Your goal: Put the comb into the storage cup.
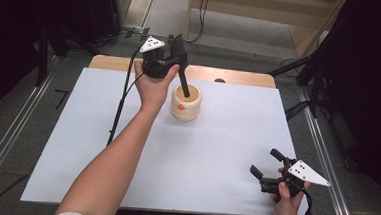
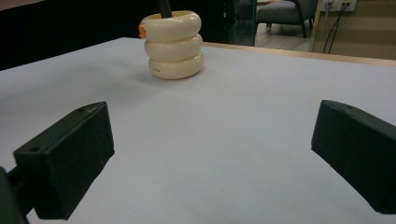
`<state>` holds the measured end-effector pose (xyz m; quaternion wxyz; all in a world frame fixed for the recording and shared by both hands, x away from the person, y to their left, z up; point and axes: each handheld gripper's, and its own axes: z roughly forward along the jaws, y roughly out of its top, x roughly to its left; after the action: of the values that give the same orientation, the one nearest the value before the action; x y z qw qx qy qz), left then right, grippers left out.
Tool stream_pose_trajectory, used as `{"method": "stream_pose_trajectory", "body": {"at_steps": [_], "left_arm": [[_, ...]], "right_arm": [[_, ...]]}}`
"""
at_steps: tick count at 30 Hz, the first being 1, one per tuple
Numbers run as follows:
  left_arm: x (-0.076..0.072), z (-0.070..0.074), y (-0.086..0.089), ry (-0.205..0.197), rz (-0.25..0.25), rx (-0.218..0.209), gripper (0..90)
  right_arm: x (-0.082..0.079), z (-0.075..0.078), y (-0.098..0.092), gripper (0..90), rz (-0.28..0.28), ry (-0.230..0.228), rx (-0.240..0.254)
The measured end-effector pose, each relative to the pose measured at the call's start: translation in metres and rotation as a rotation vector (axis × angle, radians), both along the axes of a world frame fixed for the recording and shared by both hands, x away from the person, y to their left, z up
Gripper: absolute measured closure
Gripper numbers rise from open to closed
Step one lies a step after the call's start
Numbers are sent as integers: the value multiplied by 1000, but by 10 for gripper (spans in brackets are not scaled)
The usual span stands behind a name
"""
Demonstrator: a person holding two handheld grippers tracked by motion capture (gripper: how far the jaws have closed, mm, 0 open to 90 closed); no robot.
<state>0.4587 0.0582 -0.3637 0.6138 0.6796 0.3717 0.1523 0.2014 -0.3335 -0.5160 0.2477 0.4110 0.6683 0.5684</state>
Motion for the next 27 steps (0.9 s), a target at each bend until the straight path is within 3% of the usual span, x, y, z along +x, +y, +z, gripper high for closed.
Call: {"method": "stream_pose_trajectory", "body": {"at_steps": [8,18,27], "left_arm": [[2,-10,-8,7,-16,26,854],[4,-29,-5,45,-3,21,853],[3,-38,-5,55,-1,27,853]], "right_arm": [[0,0,0,0,-1,3,0],[1,0,1,0,2,2,0],[0,0,1,0,2,3,-4]]}}
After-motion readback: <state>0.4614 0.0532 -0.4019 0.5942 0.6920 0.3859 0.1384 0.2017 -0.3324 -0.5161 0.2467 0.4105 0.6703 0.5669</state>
